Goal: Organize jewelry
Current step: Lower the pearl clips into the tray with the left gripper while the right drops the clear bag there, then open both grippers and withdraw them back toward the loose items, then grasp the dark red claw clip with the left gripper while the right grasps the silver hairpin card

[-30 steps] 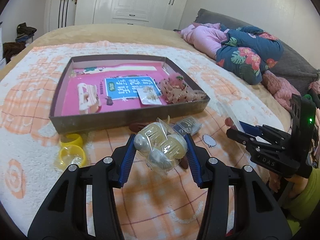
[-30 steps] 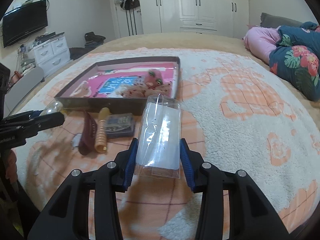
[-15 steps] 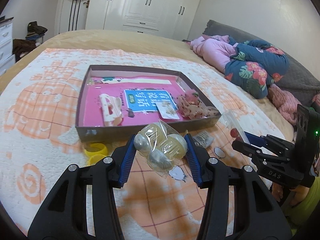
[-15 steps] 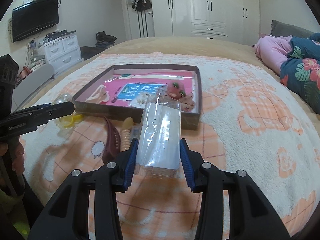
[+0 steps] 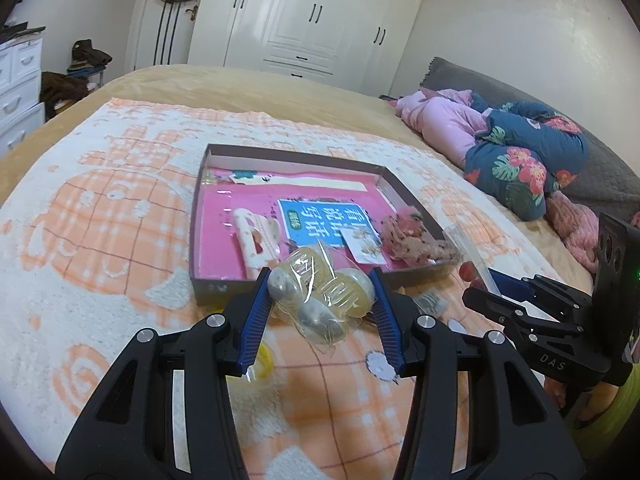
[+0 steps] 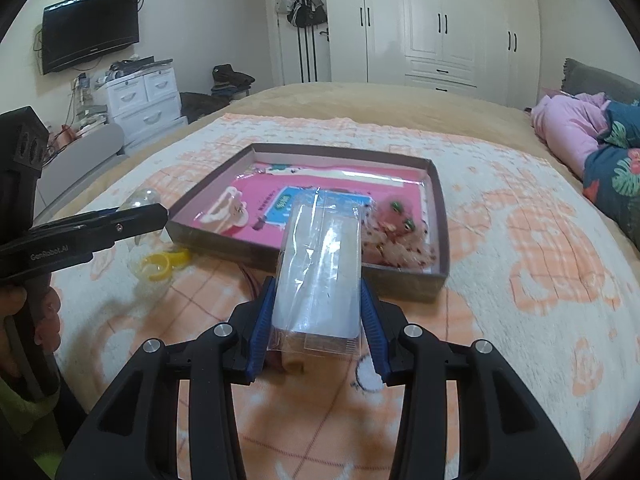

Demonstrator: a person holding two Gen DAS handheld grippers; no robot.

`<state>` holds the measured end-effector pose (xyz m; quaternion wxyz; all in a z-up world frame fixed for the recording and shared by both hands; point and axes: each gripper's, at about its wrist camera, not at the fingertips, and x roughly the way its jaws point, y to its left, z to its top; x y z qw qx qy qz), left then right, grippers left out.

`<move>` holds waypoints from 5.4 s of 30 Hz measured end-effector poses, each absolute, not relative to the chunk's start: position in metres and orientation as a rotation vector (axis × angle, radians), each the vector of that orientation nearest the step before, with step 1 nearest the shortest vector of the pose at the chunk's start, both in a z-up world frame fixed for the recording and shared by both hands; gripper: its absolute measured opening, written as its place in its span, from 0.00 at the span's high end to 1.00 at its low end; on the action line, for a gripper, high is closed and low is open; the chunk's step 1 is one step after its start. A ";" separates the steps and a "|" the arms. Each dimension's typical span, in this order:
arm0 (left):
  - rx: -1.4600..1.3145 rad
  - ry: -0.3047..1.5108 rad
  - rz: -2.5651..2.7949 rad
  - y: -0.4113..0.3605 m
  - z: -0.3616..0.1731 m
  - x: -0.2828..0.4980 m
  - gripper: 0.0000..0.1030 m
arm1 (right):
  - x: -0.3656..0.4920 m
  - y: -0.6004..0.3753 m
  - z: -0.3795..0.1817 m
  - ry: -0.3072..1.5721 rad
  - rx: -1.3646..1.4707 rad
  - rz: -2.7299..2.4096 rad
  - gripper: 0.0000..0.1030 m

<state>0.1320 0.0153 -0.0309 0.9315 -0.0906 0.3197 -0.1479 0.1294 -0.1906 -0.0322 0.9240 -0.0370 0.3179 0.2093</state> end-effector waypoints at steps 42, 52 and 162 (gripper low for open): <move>-0.173 0.744 -0.351 -0.025 -0.056 0.231 0.61 | 0.254 -0.214 -0.042 0.690 -0.077 0.282 0.61; -0.182 0.768 -0.355 -0.028 -0.066 0.240 0.61 | 0.270 -0.219 -0.058 0.755 -0.013 0.288 0.59; -0.335 0.960 -0.423 -0.039 -0.096 0.168 0.82 | 0.157 -0.236 -0.077 0.739 -0.068 0.415 0.13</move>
